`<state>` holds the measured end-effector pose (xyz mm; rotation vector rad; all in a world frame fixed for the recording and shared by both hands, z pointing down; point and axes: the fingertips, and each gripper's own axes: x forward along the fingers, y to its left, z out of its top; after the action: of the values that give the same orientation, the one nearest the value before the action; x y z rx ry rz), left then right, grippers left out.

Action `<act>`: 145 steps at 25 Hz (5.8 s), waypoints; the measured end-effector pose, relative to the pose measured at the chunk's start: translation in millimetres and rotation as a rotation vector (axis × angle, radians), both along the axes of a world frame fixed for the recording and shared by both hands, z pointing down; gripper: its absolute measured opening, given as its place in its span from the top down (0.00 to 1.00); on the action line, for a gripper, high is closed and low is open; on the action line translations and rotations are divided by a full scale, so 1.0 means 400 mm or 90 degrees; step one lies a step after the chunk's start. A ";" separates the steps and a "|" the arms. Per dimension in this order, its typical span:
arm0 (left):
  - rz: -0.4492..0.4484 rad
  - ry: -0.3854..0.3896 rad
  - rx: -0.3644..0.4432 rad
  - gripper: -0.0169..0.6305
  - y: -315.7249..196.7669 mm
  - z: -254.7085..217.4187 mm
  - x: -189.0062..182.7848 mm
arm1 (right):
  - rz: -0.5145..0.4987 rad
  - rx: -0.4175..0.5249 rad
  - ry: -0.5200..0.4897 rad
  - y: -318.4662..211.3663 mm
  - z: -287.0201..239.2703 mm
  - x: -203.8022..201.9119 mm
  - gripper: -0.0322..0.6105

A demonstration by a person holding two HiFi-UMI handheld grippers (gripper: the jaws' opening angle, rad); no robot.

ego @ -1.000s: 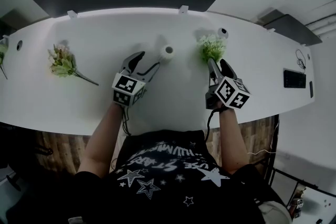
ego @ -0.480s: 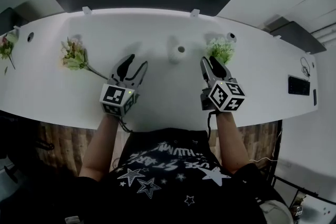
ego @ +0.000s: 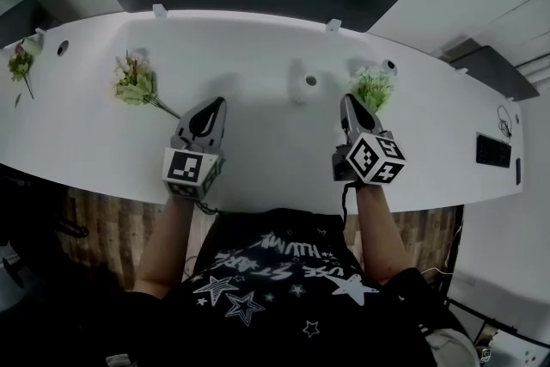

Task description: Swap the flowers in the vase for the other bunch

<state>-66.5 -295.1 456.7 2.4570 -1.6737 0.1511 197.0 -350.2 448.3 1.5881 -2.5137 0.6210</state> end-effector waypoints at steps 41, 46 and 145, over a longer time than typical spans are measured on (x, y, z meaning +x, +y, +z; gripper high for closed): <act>-0.421 0.042 -0.374 0.73 0.009 0.347 -0.455 | -0.191 0.131 0.044 0.006 -0.148 -0.266 0.94; -0.444 0.058 -0.384 0.73 -0.004 0.353 -0.481 | -0.276 0.134 0.041 0.004 -0.157 -0.406 0.94; 0.145 0.256 0.007 0.93 -0.251 -0.185 0.309 | -0.081 0.034 0.055 0.000 0.000 -0.037 0.94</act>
<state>57.0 -395.7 382.9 2.4689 -1.2312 -0.3068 182.0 -350.2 448.1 1.4240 -2.5625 0.4625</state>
